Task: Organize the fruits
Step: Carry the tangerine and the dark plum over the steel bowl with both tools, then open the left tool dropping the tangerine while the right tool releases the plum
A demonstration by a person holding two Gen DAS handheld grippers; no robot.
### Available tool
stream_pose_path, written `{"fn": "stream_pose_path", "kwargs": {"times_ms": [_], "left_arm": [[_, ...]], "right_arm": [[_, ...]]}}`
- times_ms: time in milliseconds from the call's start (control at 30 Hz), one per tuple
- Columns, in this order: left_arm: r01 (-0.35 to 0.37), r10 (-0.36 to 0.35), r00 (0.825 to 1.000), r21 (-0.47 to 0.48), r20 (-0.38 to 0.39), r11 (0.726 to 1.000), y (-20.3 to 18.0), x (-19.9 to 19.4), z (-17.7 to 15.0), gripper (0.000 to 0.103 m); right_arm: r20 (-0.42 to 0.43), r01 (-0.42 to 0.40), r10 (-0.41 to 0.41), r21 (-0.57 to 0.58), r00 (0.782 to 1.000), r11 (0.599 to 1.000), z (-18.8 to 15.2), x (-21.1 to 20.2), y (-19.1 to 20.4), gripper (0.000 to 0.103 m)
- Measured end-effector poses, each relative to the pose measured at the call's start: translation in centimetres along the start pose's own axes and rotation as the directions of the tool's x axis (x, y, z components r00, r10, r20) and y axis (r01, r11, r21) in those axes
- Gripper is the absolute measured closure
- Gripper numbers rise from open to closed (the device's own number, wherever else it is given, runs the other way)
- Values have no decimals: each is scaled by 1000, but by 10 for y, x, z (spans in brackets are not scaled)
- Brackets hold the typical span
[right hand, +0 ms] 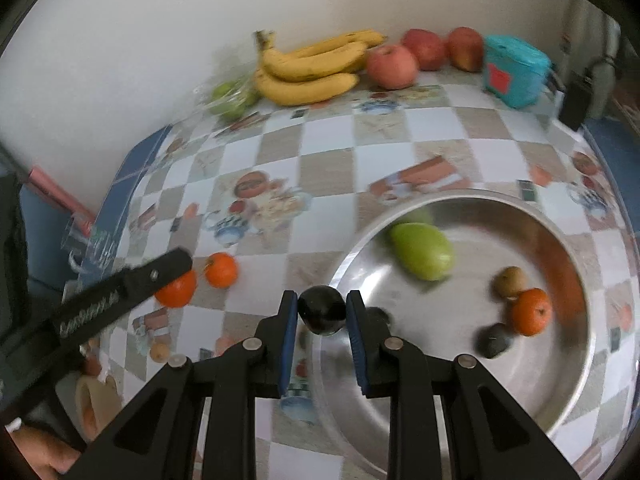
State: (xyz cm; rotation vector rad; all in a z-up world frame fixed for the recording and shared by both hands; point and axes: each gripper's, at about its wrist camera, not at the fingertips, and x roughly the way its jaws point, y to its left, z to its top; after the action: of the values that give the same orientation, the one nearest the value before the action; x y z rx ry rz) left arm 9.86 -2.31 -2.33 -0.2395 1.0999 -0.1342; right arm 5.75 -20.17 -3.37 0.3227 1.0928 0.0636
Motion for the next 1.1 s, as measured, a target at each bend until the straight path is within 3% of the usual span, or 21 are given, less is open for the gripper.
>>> {"fn": "stream_pose_path", "kwargs": {"times_ms": [167,367,600,800,1100], "left_arm": [[44,-41,999,103,-35,994,-35,3,-11,62],[132,-108,987,215,-117,968,-79,8,-32,62],[174,-97,969,348,-229,921,-120,21,-67,62],[189,-74,953,388,-294,902,-133,33,-88,62],[169,-39,944,378,-328,910,-127,46,-94,62]], "right_arm": [[17,57,-59,86,998,995,1,-11,-36,77],[20,81,-85,159,996,984,-2,-22,-68,77],[1,92,-94,176,996,980,-12,-25,-80,77],[-37,113,-109,151,993,982,-25,-22,-82,77],[-108,129,-114,145,988,981,-30,-6,-85,76]]}}
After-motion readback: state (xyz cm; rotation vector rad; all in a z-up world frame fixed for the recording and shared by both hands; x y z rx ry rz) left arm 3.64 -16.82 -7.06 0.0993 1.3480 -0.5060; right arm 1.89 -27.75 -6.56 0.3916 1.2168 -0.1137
